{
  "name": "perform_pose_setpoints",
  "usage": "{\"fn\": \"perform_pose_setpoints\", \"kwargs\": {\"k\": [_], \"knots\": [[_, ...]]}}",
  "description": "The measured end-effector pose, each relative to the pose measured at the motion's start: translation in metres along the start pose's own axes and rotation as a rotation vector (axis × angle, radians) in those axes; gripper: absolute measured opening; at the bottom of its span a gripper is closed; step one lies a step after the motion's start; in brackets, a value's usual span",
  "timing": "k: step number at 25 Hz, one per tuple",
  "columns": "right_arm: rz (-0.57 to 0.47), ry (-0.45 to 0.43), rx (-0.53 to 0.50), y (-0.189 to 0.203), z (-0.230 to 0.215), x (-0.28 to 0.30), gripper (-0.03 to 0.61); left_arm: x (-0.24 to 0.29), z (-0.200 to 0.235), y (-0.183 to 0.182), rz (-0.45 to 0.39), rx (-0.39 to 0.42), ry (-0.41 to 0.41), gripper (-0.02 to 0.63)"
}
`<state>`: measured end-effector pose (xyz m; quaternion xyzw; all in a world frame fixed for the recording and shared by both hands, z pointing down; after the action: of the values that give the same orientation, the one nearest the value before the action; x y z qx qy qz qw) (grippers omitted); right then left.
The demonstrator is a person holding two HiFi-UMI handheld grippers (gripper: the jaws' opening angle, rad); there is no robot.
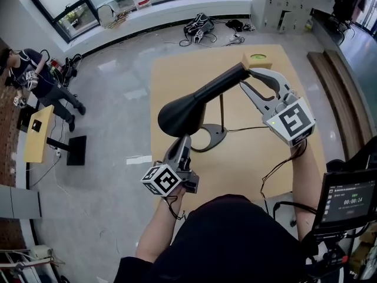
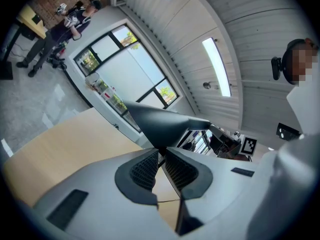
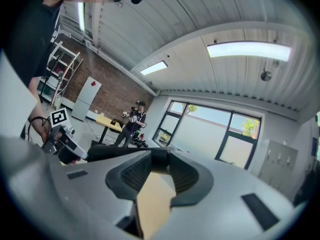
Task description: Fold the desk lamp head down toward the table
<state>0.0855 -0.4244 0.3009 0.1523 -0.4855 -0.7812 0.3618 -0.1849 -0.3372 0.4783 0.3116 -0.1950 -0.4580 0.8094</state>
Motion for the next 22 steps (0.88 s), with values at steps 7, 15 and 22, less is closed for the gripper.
{"fn": "perform_pose_setpoints", "kwargs": {"k": [7,15,22], "knots": [[-0.001,-0.007,-0.061,-0.005,0.001,0.001,0.121,0.005,0.002,0.009,0.028,-0.005,0.003,0.044],[0.011,-0.022,-0.109,-0.009,0.003,0.001,0.121,0.008,0.003,0.016,0.05,-0.019,0.008,0.044],[0.027,-0.035,-0.157,-0.017,0.004,0.003,0.121,0.01,0.004,0.018,0.073,-0.024,0.012,0.044]]}}
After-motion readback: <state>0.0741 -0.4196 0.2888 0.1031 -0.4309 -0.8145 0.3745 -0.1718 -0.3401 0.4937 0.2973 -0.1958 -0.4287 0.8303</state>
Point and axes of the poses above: the fingertips, and each gripper's own axes: x forward along the fingers, z to its left, y out of its underside, the point moved 8 cm from there along -x, backward along the fingers, and after that the axes turned 2 degrees about -x, right-handed, at the moved point
